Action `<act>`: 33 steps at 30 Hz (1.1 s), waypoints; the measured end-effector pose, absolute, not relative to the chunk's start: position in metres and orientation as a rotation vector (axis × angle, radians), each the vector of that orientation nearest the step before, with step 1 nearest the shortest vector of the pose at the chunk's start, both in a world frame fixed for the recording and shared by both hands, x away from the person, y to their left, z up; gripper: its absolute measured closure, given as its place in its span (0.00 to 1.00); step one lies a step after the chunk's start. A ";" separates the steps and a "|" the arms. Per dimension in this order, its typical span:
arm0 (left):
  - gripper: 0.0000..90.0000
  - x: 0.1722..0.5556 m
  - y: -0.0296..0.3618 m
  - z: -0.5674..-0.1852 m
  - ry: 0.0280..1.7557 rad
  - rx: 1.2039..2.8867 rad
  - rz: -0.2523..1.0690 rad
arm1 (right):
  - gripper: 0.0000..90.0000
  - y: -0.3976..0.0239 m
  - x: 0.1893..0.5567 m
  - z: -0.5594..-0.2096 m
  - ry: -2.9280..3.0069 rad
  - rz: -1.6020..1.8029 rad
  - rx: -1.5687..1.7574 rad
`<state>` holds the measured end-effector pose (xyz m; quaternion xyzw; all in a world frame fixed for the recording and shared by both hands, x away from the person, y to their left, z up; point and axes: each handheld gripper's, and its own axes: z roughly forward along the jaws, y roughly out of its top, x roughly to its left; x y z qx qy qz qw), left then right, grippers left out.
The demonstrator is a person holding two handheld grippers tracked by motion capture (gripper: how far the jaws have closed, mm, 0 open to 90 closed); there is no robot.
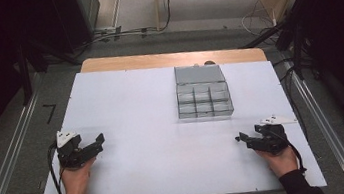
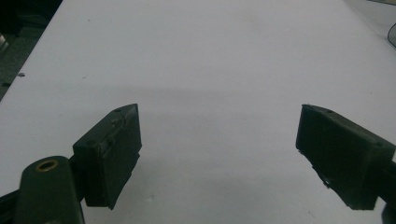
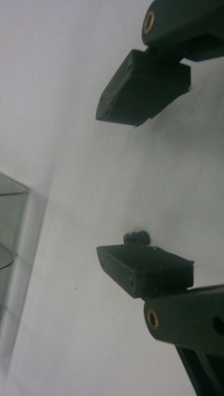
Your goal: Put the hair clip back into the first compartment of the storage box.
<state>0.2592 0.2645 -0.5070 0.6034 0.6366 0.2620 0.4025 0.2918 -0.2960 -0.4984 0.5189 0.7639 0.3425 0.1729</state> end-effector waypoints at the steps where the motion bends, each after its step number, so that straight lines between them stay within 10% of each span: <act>1: 0.17 0.259 0.264 -0.507 1.609 1.525 0.662 | 0.32 -0.295 0.292 -0.499 2.171 0.969 1.471; 33: 0.17 0.260 0.264 -0.507 1.608 1.527 0.662 | 0.53 -0.281 0.294 -0.503 2.263 0.967 1.423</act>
